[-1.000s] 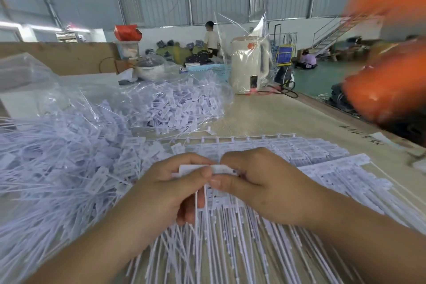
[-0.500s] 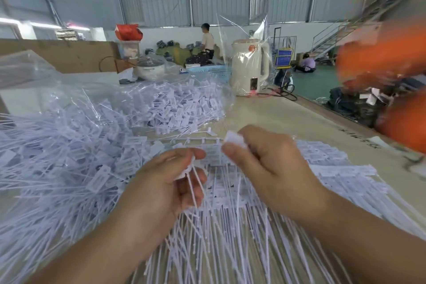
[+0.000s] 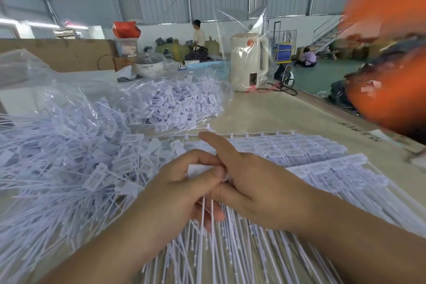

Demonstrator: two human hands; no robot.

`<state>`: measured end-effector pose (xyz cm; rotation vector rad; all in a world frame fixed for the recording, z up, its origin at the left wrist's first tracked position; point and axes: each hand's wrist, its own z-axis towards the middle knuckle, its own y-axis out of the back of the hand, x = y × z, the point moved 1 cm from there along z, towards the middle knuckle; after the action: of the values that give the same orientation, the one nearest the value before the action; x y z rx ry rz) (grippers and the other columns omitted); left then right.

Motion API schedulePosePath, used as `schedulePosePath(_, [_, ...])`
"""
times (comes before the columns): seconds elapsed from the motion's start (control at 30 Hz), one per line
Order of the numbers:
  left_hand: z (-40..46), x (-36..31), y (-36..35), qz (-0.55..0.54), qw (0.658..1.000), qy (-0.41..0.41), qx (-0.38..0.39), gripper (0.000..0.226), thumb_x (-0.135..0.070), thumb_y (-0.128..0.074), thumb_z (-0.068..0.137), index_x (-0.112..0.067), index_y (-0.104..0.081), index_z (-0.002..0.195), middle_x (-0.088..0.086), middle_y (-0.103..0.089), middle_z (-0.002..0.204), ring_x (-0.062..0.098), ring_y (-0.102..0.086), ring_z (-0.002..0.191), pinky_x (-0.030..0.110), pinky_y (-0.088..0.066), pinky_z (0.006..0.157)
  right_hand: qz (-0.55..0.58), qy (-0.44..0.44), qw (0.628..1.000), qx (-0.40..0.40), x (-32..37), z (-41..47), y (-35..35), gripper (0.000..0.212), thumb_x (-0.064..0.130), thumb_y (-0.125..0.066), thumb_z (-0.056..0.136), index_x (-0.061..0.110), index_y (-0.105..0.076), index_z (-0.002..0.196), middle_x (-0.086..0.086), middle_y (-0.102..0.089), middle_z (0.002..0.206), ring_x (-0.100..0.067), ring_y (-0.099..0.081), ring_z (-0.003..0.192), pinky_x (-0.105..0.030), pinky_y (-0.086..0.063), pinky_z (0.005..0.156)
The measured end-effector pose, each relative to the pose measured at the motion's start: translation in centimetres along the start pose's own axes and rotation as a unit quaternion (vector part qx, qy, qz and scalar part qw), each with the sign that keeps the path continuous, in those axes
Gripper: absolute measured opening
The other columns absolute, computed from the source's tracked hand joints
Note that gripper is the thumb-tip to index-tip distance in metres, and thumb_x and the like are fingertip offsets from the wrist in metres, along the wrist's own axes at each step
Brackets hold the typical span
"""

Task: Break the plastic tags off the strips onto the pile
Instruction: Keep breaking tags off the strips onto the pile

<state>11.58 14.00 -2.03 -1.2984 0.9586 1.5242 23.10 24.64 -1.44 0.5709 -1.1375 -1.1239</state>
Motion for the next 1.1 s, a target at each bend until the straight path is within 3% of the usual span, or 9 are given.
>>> schedulePosePath(0.07, [0.0,0.0,0.0,-0.018,1.000,-0.002,-0.005,0.010,-0.026,-0.065,0.076,-0.020,-0.070,0.082,0.015,-0.065,0.061,0.026,-0.061,0.048,0.027,-0.045,0.043,-0.009,0.005,1.000,0.001,-0.1,0.0,0.6,0.056,0.056,-0.046,0.094,0.031,-0.033,0.142,0.020,-0.058,0.085,0.005,-0.056,0.068,-0.021,-0.043,0.061])
schedulePosePath(0.13, [0.0,-0.1,0.5,-0.044,0.999,-0.004,-0.023,0.009,-0.017,-0.073,0.073,-0.018,-0.071,0.082,0.012,-0.061,0.055,0.027,-0.059,0.045,0.027,-0.045,0.042,-0.012,0.001,1.000,0.002,-0.1,-0.1,1.3,0.039,0.060,-0.048,0.092,0.029,-0.055,0.115,0.015,-0.057,0.074,0.000,-0.054,0.061,-0.021,-0.038,0.055])
schedulePosePath(0.27, [0.1,-0.4,1.7,-0.033,0.999,-0.010,-0.039,0.015,-0.016,-0.076,0.067,-0.017,-0.072,0.082,0.015,-0.062,0.061,0.029,-0.056,0.042,0.031,-0.047,0.045,-0.007,-0.035,0.999,0.012,-0.6,-0.3,2.1,0.036,0.056,-0.049,0.091,0.025,-0.052,0.073,0.007,-0.045,0.052,-0.009,-0.044,0.046,-0.025,-0.030,0.047])
schedulePosePath(0.4, [0.0,0.1,1.9,0.056,0.998,-0.016,-0.003,0.022,-0.035,-0.077,0.069,-0.025,-0.073,0.089,0.013,-0.068,0.066,0.027,-0.061,0.046,0.030,-0.049,0.049,-0.061,-0.028,0.997,0.036,-0.4,-0.3,1.7,0.029,0.055,-0.046,0.091,0.029,-0.056,0.083,0.015,-0.050,0.057,-0.003,-0.048,0.053,-0.021,-0.029,0.050])
schedulePosePath(0.53, [0.5,0.3,1.8,0.020,0.998,-0.040,-0.044,0.008,-0.024,-0.074,0.076,-0.020,-0.074,0.083,0.013,-0.065,0.062,0.022,-0.056,0.041,0.028,-0.047,0.044,-0.096,-0.058,0.993,-0.019,0.3,-0.2,1.2,0.037,0.058,-0.042,0.091,0.026,-0.060,0.089,0.008,-0.048,0.061,-0.007,-0.048,0.057,-0.031,-0.039,0.055])
schedulePosePath(0.7, [1.0,0.0,1.2,-0.043,0.991,-0.068,-0.105,0.015,-0.027,-0.069,0.067,-0.018,-0.075,0.077,0.012,-0.062,0.058,0.021,-0.051,0.037,0.027,-0.043,0.037,-0.144,-0.078,0.975,-0.149,1.3,0.1,-0.1,0.042,0.044,-0.048,0.097,0.031,-0.032,0.061,0.012,-0.032,0.052,-0.005,-0.031,0.046,-0.022,-0.019,0.045])
schedulePosePath(0.8, [0.6,-0.3,0.9,-0.072,0.988,-0.068,-0.121,0.017,-0.030,-0.071,0.062,-0.018,-0.075,0.074,0.011,-0.061,0.058,0.019,-0.049,0.036,0.026,-0.042,0.036,-0.148,-0.047,0.967,-0.202,2.0,0.1,-0.4,0.045,0.040,-0.046,0.095,0.033,-0.019,0.061,0.015,-0.021,0.052,-0.008,-0.025,0.044,-0.027,-0.018,0.043])
schedulePosePath(1.0, [0.6,-0.6,1.8,-0.229,0.966,0.008,-0.121,0.013,-0.019,-0.064,0.072,-0.013,-0.071,0.081,0.003,-0.056,0.055,0.008,-0.042,0.034,0.019,-0.039,0.034,-0.067,0.012,0.940,-0.335,1.7,0.1,0.7,0.036,0.036,-0.044,0.097,0.021,-0.033,0.067,0.013,-0.028,0.055,-0.013,-0.032,0.048,-0.030,-0.028,0.044])
schedulePosePath(1.1, [0.5,-1.2,3.3,-0.184,0.974,-0.007,-0.135,0.012,-0.018,-0.063,0.072,-0.013,-0.071,0.080,0.006,-0.057,0.057,0.010,-0.040,0.034,0.018,-0.038,0.035,-0.022,0.002,0.955,-0.295,0.7,-0.3,1.4,0.036,0.046,-0.042,0.095,0.019,-0.041,0.071,0.010,-0.037,0.052,-0.012,-0.039,0.047,-0.032,-0.034,0.044])
